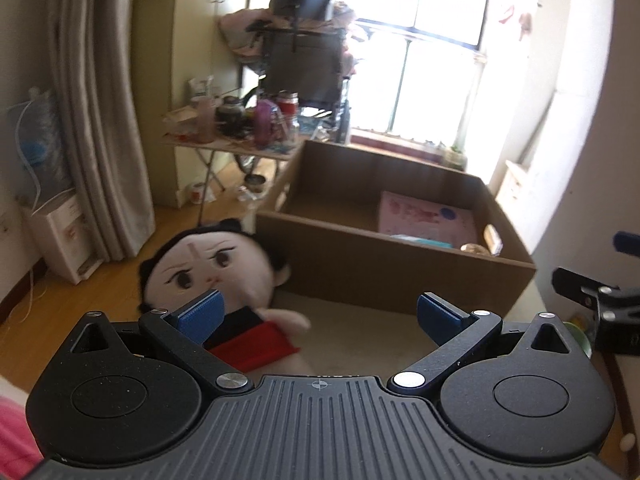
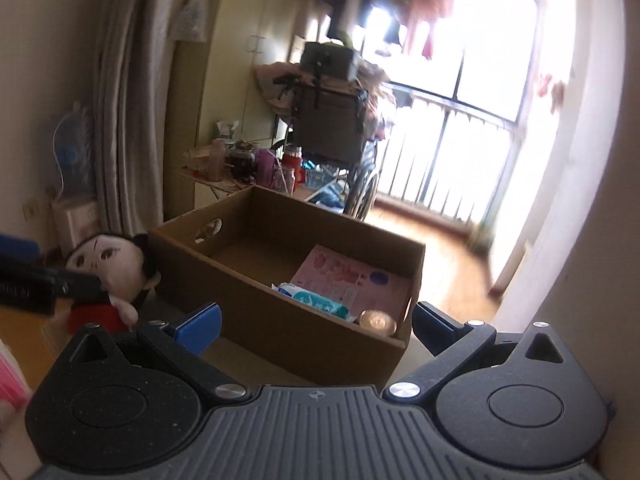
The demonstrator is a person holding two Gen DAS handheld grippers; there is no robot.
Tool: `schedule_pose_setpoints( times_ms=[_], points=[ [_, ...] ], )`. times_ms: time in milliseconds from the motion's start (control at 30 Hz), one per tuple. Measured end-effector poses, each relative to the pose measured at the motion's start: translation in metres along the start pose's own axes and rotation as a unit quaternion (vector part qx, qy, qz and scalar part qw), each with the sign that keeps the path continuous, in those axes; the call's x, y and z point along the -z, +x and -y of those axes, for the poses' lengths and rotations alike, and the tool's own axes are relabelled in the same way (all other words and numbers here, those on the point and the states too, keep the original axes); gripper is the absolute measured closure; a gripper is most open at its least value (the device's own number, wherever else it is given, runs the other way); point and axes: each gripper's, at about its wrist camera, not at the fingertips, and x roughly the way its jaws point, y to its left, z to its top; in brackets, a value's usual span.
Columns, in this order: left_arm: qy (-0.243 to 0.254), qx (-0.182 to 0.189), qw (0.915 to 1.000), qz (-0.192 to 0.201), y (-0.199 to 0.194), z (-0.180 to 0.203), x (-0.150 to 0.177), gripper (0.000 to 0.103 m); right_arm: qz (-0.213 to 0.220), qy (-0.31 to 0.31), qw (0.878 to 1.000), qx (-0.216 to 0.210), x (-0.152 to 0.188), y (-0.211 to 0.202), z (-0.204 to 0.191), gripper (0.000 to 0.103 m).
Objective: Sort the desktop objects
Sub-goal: 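Withdraw the open right gripper from the box toward the plush doll, then lower the open right gripper around the plush doll's body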
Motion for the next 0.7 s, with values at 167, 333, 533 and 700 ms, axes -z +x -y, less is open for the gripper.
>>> schedule_pose_setpoints(
  times_ms=[167,333,533,700],
  points=[
    [-0.015,-0.017,0.9997,-0.01,0.001,-0.023,0.004,0.0,0.014,-0.025,1.0,0.003,-0.006,0.004,-0.025,0.0],
    [-0.026,-0.024,0.9992,-0.019,0.004,-0.041,0.005,0.0,0.029,-0.009,0.999,-0.021,-0.022,0.009,-0.037,0.0],
    [-0.033,-0.032,0.9986,-0.027,0.01,-0.058,0.006,0.0,0.043,0.004,0.998,-0.037,-0.035,0.017,-0.046,0.0],
    [-0.029,-0.029,0.9987,-0.032,0.015,-0.064,0.009,0.0,0.042,0.024,0.996,-0.069,-0.036,0.021,-0.051,0.0]
  ],
)
